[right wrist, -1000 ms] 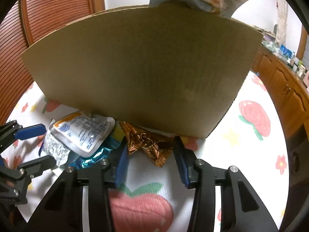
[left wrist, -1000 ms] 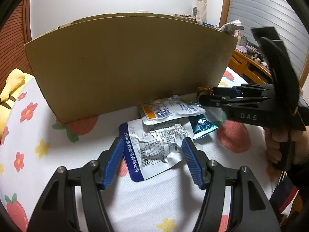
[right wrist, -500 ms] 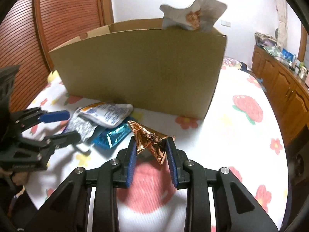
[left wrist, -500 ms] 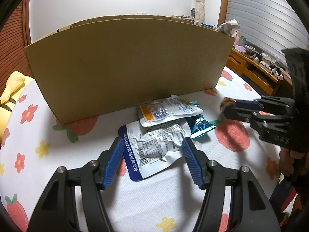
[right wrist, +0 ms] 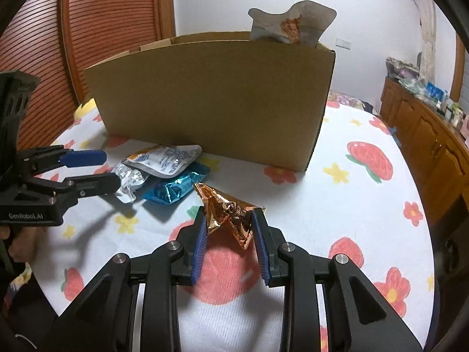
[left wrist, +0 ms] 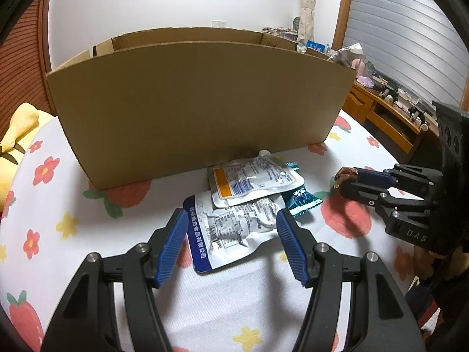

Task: Organize snacks
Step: 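Move the left gripper over the silver packet with blue edge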

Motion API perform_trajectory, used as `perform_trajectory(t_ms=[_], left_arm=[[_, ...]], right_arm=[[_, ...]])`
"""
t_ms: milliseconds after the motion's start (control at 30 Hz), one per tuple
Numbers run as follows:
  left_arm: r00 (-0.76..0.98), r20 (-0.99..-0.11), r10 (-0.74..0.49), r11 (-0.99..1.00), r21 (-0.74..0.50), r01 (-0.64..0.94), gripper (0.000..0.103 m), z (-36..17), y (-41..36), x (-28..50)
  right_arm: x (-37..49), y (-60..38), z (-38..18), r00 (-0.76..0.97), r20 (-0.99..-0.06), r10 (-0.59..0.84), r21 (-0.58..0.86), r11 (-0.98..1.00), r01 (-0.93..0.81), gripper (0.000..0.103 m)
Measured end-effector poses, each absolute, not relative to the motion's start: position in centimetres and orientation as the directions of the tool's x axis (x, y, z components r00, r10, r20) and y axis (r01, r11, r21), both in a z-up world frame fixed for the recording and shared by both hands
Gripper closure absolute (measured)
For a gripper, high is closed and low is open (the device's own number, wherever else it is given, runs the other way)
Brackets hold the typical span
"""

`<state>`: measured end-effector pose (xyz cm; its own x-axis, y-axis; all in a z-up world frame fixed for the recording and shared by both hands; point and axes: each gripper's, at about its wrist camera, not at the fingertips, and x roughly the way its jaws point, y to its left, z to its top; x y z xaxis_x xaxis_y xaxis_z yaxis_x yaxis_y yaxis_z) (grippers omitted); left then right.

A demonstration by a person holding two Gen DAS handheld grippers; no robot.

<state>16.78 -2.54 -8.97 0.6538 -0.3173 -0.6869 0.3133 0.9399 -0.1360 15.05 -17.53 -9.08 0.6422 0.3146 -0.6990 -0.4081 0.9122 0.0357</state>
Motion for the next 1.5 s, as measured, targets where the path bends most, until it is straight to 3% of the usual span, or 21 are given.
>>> perform_trajectory(t_ms=[367, 467, 667, 1500], left_arm=[[0.646, -0.715, -0.267, 0.948, -0.075, 0.309, 0.040, -9.1, -4.8, 19.0], [0.642, -0.724, -0.251, 0.952, -0.063, 0.301, 0.036, -9.6, -4.9, 19.3], [0.637, -0.725, -0.261, 0.954, -0.091, 0.287, 0.029, -10.1, -4.5, 19.2], [0.594, -0.737, -0.322, 0.936, -0.156, 0.315, 0.027, -9.4, -4.4, 17.2]], right_arm=[[14.7, -17.5, -9.1, 0.652, -0.693, 0.308, 0.020, 0.912, -0.409, 0.074], [14.7, -17.4, -9.2, 0.652, -0.693, 0.309, 0.021, 0.912, -0.410, 0.074], [14.8, -17.4, -9.2, 0.651, -0.692, 0.313, 0.024, 0.911, -0.412, 0.074], [14.8, -17.4, -9.2, 0.647, -0.695, 0.314, 0.025, 0.910, -0.414, 0.074]])
